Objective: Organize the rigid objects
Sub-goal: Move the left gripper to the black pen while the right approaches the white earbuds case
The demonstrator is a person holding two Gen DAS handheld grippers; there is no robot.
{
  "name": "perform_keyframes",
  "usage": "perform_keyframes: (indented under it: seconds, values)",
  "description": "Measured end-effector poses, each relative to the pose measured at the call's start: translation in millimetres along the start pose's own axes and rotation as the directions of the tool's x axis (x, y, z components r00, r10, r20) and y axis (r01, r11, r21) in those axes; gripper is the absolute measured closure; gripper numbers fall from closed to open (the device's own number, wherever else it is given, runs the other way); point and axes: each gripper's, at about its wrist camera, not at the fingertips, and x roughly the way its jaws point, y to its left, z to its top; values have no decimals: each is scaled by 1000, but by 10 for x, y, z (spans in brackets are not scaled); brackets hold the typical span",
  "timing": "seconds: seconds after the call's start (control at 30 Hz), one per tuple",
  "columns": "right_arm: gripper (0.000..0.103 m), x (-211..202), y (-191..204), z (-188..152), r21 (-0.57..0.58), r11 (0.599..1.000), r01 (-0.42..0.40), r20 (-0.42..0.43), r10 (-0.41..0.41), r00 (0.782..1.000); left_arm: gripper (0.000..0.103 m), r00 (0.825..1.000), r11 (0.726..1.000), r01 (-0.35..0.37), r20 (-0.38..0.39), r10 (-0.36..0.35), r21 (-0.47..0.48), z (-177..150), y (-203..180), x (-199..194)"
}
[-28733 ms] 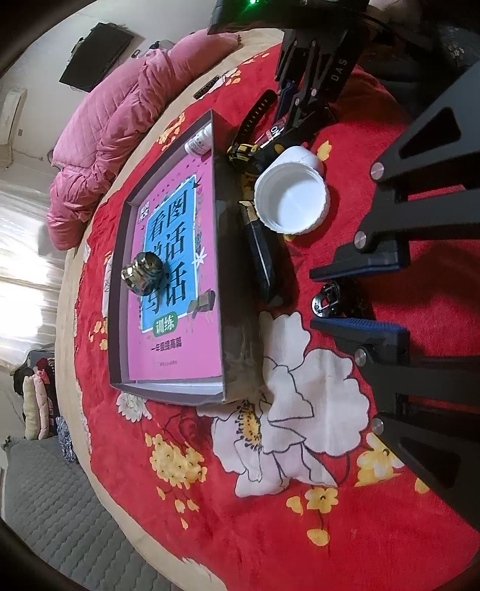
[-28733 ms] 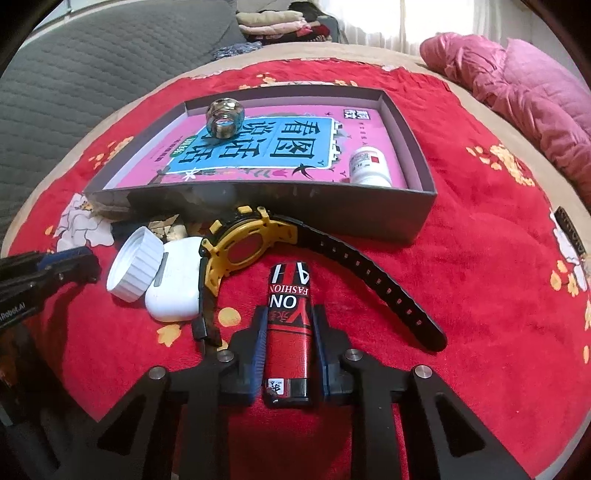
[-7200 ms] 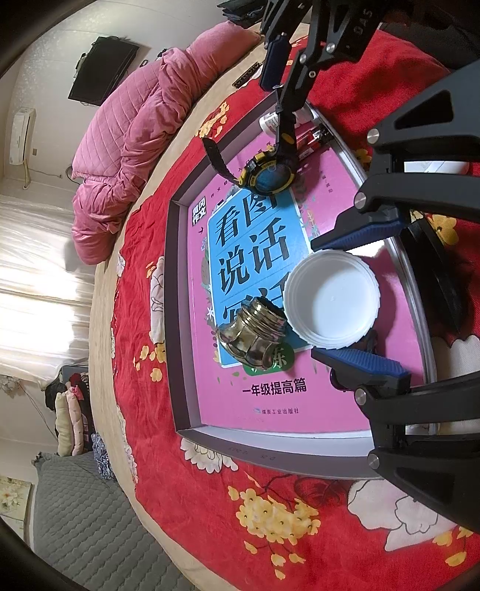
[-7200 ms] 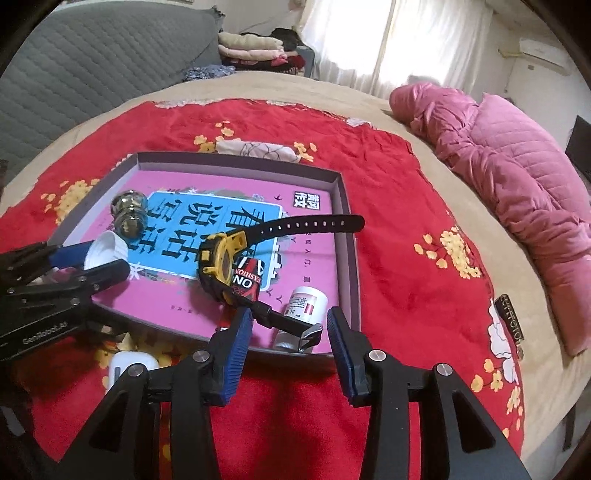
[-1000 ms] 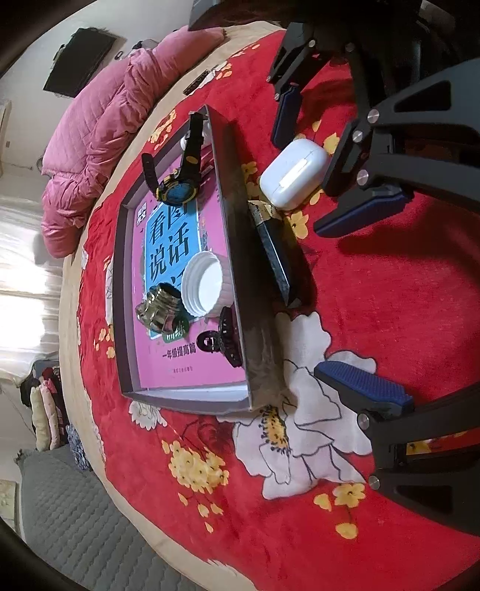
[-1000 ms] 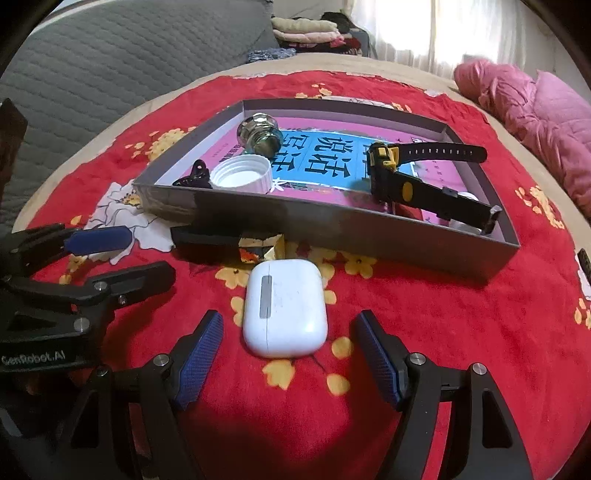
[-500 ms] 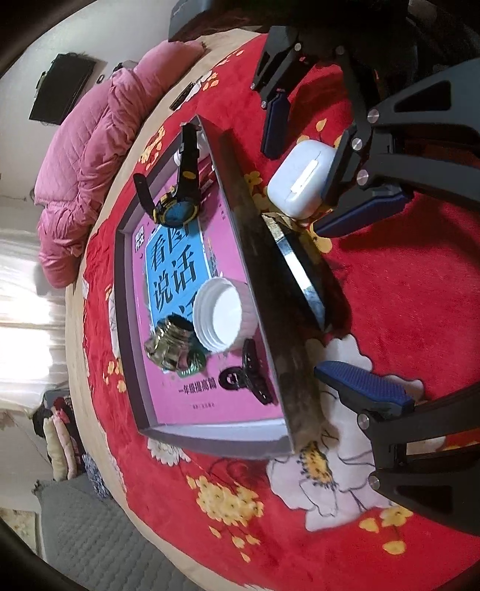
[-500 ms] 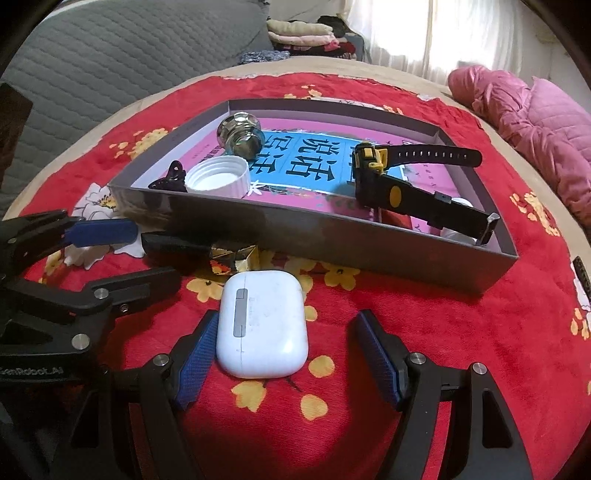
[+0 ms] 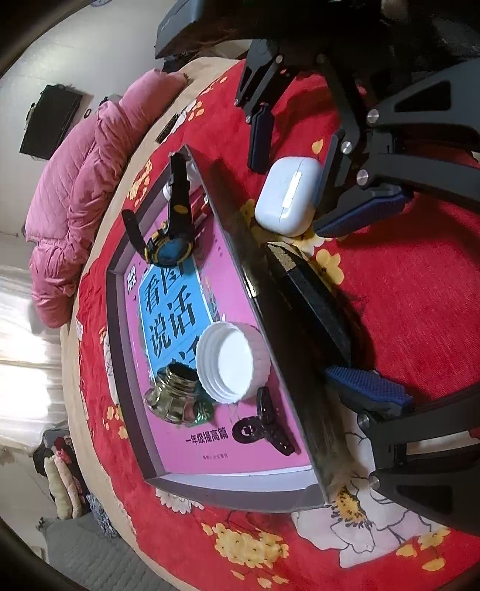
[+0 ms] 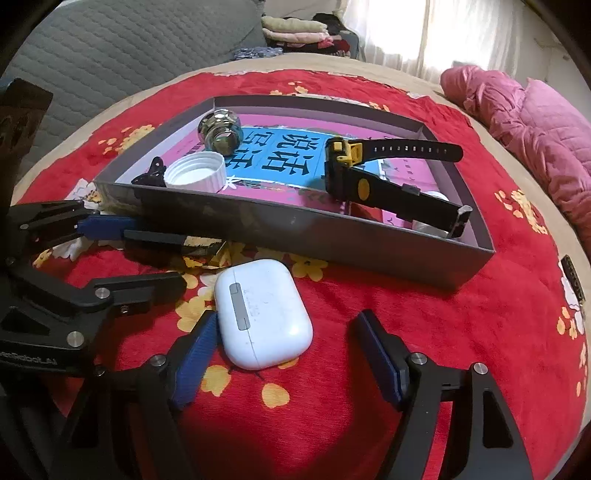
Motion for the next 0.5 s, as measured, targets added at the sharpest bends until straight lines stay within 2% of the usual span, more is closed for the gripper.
perform_keyframes:
  seconds: [0.1, 0.33, 0.5]
  values:
    - [27, -8, -34, -6, 11, 1000, 3, -2, -3, 1000, 34, 1000, 1000, 14, -10, -14, 21, -13, -40, -3]
    - [27, -35, -93, -25, 19, 1000, 17, -10, -16, 1000, 34, 999, 994, -11, -34, 14, 109, -71, -215, 25]
    - [27, -54, -129, -39, 17, 1000, 25, -14, -25, 1000, 34, 999, 994, 11, -33, -7, 111, -84, -253, -17]
